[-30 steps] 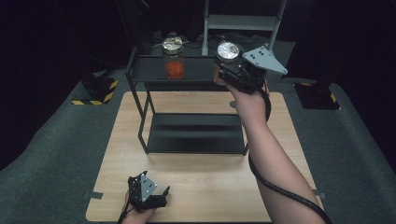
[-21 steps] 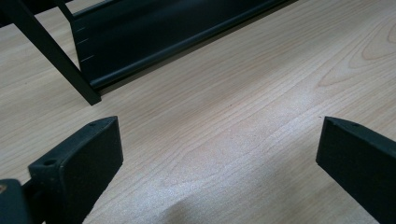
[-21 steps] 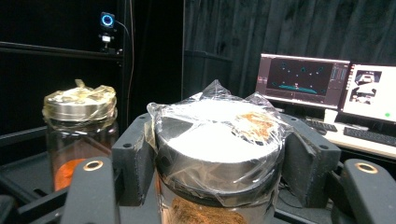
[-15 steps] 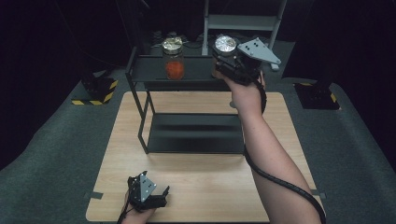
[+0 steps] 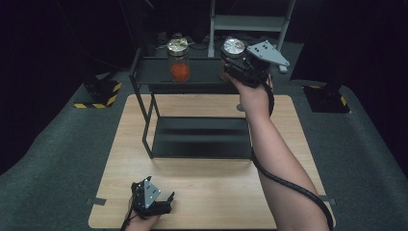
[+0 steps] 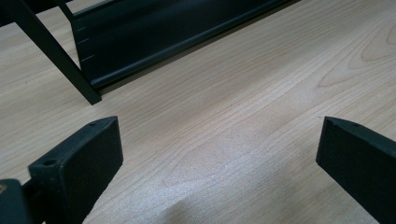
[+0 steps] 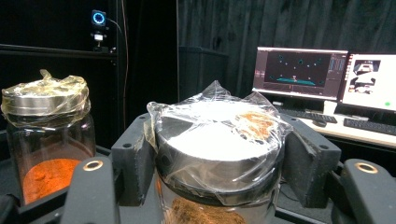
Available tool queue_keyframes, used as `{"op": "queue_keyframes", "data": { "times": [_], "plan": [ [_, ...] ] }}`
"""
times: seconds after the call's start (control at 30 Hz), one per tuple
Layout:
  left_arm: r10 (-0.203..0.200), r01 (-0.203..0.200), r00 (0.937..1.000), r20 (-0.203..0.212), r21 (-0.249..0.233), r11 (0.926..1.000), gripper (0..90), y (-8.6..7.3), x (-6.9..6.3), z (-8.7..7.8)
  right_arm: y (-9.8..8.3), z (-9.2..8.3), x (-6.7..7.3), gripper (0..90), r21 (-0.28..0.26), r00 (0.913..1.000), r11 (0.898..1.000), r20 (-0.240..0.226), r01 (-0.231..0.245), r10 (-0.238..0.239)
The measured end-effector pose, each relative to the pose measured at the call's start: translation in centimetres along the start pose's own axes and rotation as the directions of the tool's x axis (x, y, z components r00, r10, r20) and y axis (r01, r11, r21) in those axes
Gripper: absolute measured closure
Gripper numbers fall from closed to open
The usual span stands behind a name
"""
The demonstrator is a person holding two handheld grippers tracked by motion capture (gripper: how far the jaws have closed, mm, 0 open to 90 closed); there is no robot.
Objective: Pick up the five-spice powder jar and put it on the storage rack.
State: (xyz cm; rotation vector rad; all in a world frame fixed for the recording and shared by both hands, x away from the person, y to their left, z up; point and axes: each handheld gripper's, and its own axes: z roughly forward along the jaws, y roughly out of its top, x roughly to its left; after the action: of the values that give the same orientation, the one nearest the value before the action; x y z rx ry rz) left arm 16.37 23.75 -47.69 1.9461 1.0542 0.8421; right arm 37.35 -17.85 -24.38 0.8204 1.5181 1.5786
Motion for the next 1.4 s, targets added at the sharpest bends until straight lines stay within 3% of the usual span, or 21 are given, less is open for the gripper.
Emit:
{"op": "queue_keyframes", "data": {
  "times": [0.8, 0.93, 1.07, 1.13, 1.17, 1.2, 1.4],
  "plan": [
    [-0.028, 0.028, 0.9996, 0.006, -0.011, 0.9995, 0.7, -0.3, 0.3, -0.1, -0.9, 1.3, -0.3, 33.6, -0.016, 0.9996, 0.999, -0.002, -0.029, 0.029],
    [-0.018, 0.018, 0.9998, 0.006, -0.007, 0.9998, 0.7, -0.2, 0.3, -0.1, -0.7, 1.2, -0.1, 33.2, -0.008, 0.9997, 1.000, 0.003, -0.025, 0.025],
    [-0.014, 0.014, 0.9999, 0.003, -0.005, 0.9999, 0.7, -0.1, 0.2, -0.1, -0.7, 1.1, -0.1, 25.2, 0.002, 0.9994, 0.999, -0.004, -0.035, 0.035],
    [-0.013, 0.013, 0.9999, 0.004, -0.004, 0.9999, 0.7, -0.1, 0.2, -0.1, -0.8, 1.1, 0.2, 15.0, -0.001, 0.9995, 0.999, 0.001, -0.032, 0.032],
    [-0.014, 0.014, 0.9999, 0.004, -0.003, 0.9999, 0.7, -0.1, 0.2, -0.1, -0.9, 1.0, 0.6, 3.6, -0.010, 0.9992, 0.999, 0.017, -0.036, 0.036],
    [-0.015, 0.015, 0.9999, 0.004, -0.003, 0.9999, 0.7, -0.1, 0.2, -0.1, -1.0, 0.9, 0.7, 0.8, -0.010, 0.9991, 0.999, 0.021, -0.036, 0.037],
    [-0.010, 0.010, 0.9999, 0.004, 0.002, 0.9999, 0.7, 0.0, 0.2, -0.1, -1.3, -0.2, 1.2, 0.0, -0.032, 0.9996, 0.999, 0.009, -0.025, 0.026]
  ]
}}
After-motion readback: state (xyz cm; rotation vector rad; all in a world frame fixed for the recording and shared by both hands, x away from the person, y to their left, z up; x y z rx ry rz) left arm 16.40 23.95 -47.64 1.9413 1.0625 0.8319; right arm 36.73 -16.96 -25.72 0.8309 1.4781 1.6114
